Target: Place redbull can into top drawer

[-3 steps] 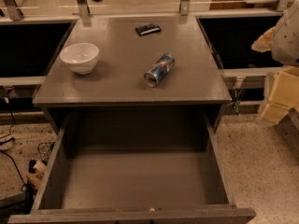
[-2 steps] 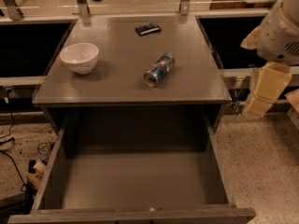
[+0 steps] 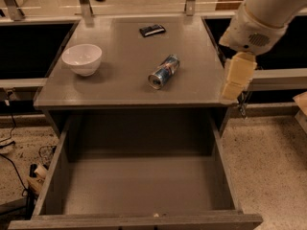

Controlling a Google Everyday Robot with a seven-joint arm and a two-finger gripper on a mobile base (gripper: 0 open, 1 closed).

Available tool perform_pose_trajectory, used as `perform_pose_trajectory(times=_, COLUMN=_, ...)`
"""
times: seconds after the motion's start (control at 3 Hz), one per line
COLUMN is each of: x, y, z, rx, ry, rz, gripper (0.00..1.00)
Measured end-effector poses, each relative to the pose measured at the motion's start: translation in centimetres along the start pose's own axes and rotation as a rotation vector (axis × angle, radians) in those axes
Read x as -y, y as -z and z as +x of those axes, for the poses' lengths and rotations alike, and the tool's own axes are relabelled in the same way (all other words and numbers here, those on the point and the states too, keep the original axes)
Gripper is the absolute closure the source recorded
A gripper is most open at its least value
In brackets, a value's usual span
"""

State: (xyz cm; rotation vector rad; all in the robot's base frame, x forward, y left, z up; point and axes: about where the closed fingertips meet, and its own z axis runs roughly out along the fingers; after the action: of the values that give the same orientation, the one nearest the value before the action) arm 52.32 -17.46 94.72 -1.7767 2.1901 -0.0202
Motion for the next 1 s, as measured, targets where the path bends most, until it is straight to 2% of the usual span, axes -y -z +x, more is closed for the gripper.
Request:
perform_pose_trajectory(times=0.33, x=2.1, y=-2.8, z=-2.4, rx=-0.003, ry=0.025, rz=-0.037, gripper=0.0)
perform_pose_trajectory(times=0.67, x=3.3, y=-4.4, z=-3.7, rx=-0.008, ry=0.039, rz=-0.057, gripper=0.0)
perform_pose_trajectory(times=1.0, x=4.6, y=-6.6, z=-5.5, rx=-0.039, ry=0.045, rz=-0.085, gripper=0.0)
